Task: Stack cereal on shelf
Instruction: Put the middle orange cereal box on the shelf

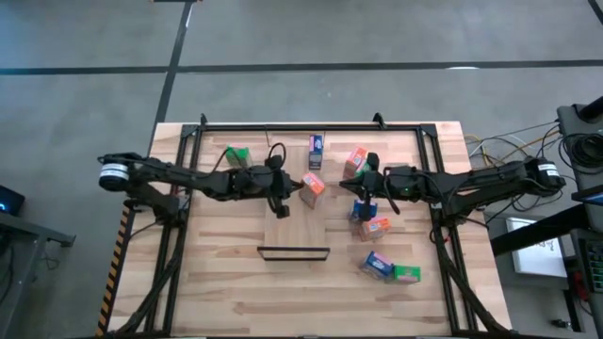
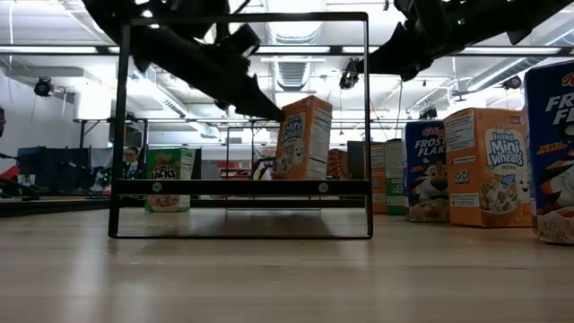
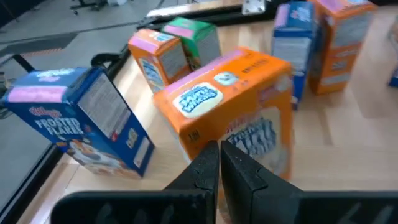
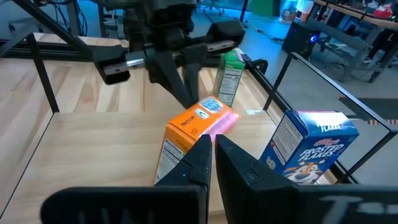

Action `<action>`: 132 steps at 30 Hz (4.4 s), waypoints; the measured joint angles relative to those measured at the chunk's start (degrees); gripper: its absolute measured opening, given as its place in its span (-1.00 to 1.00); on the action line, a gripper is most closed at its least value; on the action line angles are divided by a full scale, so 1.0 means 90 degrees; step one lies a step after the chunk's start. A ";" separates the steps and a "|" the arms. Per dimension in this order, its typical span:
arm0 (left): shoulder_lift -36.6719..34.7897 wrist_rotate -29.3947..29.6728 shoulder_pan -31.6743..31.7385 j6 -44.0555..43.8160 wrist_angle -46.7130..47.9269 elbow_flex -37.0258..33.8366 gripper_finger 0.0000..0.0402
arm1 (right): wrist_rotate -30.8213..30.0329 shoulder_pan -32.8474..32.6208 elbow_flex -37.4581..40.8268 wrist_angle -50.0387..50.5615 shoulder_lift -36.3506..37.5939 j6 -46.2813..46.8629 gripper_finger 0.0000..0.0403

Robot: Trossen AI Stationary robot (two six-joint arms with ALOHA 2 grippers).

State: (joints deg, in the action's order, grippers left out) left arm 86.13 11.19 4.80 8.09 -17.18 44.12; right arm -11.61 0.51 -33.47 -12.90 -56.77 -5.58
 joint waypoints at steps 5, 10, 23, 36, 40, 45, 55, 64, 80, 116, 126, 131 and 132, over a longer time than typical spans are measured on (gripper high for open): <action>0.0243 0.0011 0.0112 0.0011 -0.0265 0.0000 -1.00 | -0.0001 0.0000 0.0000 -0.0001 0.0002 0.0001 -0.94; 0.0240 0.0032 0.0121 -0.0006 -0.0257 0.0000 -1.00 | -0.0003 0.0001 0.0000 0.0000 -0.0047 0.0053 -0.94; 0.0252 -0.0963 0.0109 -0.0023 0.0394 0.0000 -1.00 | -0.0049 0.0002 0.0000 -0.0003 -0.0086 0.0056 -0.94; 0.0602 -0.0983 0.0117 -0.0015 -0.0255 0.0000 -1.00 | -0.0052 0.0002 0.0000 0.0016 -0.0085 0.0068 -0.94; 0.0688 -0.0966 0.0128 -0.0009 -0.0287 0.0000 -1.00 | -0.0052 0.0002 0.0000 0.0018 -0.0085 0.0068 -0.94; 0.0767 -0.0553 0.0175 0.0042 -0.0266 0.0000 -1.00 | -0.0052 0.0002 0.0000 0.0017 -0.0085 0.0068 -0.94; 0.0770 -0.0398 0.0296 0.0069 -0.0427 0.0000 -1.00 | -0.0053 0.0005 0.0000 0.0018 -0.0085 0.0058 -0.94; 0.0770 -0.0402 0.0339 0.0094 -0.0424 0.0000 -1.00 | -0.0053 0.0005 0.0000 0.0018 -0.0085 0.0066 -0.94; 0.0916 -0.0424 0.0396 0.0076 -0.0785 0.0002 -1.00 | -0.0054 0.0005 0.0000 0.0021 -0.0085 0.0053 -0.94; 0.0925 -0.1043 0.0384 -0.0644 -0.0400 0.0002 -1.00 | -0.0054 0.0005 0.0000 0.0030 -0.0085 0.0053 -0.94; 0.0925 -0.1150 0.0372 -0.0716 -0.0312 0.0000 -1.00 | -0.0054 0.0005 0.0000 0.0030 -0.0085 0.0058 -0.94; 0.0910 -0.1153 0.0357 -0.0859 -0.0279 0.0000 -1.00 | -0.0054 0.0005 0.0000 0.0030 -0.0085 0.0054 -0.94; 0.0876 -0.1155 0.0344 -0.0885 -0.0209 0.0000 -1.00 | -0.0054 0.0005 0.0000 0.0030 -0.0085 0.0063 -0.94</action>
State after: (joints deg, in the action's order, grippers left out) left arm 94.01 0.80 7.89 0.12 -19.05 44.12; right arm -12.10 0.56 -33.47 -12.62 -57.54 -5.02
